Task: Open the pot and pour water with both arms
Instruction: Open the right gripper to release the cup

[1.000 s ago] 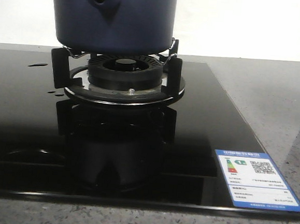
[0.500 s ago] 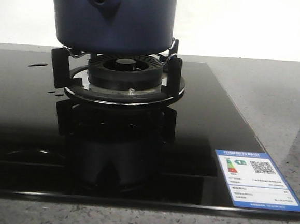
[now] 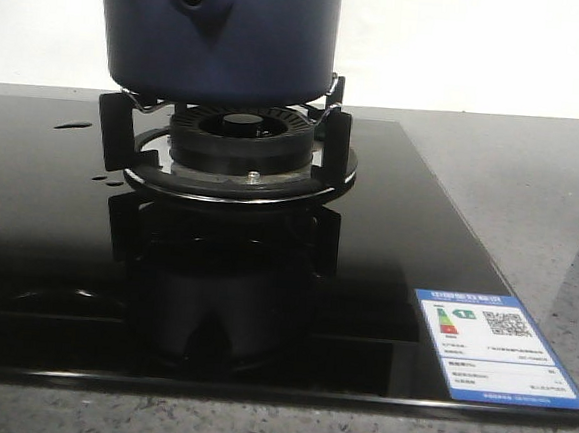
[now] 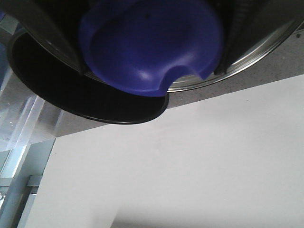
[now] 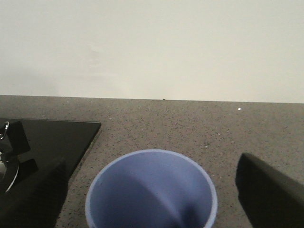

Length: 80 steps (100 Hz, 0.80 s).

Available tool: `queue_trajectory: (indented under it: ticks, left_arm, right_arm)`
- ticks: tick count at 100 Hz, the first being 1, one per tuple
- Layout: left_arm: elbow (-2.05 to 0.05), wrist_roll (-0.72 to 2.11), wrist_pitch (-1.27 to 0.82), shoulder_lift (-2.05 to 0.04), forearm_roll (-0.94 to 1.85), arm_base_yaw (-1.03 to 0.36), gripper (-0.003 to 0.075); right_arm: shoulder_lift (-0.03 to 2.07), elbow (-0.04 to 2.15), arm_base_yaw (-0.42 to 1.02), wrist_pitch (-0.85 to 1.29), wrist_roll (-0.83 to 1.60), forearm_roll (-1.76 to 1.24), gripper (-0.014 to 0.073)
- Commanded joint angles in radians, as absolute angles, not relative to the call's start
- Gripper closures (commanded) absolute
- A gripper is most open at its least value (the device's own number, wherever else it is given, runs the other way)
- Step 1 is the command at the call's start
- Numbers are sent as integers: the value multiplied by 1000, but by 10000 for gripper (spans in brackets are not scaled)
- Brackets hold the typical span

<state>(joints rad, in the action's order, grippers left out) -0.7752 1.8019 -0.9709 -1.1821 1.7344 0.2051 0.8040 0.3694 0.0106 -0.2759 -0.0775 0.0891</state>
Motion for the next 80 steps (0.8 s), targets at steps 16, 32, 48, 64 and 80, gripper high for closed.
queue_trajectory:
  ticks: [16,32,48,64,80]
  left_arm:
    - [-809,1802,-1062,-1158,1839,156,471]
    - [-814,1803,-1062,-1158,1837,106,471]
    - [-816,1803,-1062,-1158,1862,75,471]
    - [-837,1803,-1048,-1158,1862,39,471]
    - [-877,1803,-1000,-1158,1862,-1,471]
  right_arm:
    - [621,395,5,-266,-79,87,-52]
    - [506,395,5,-207,-79,59,-2]
    - [406,395,5,-121,-81,8,197]
    - [329,395,5,-69,-81,-6,400]
    - [307,395,5,-24,-81,-61,460]
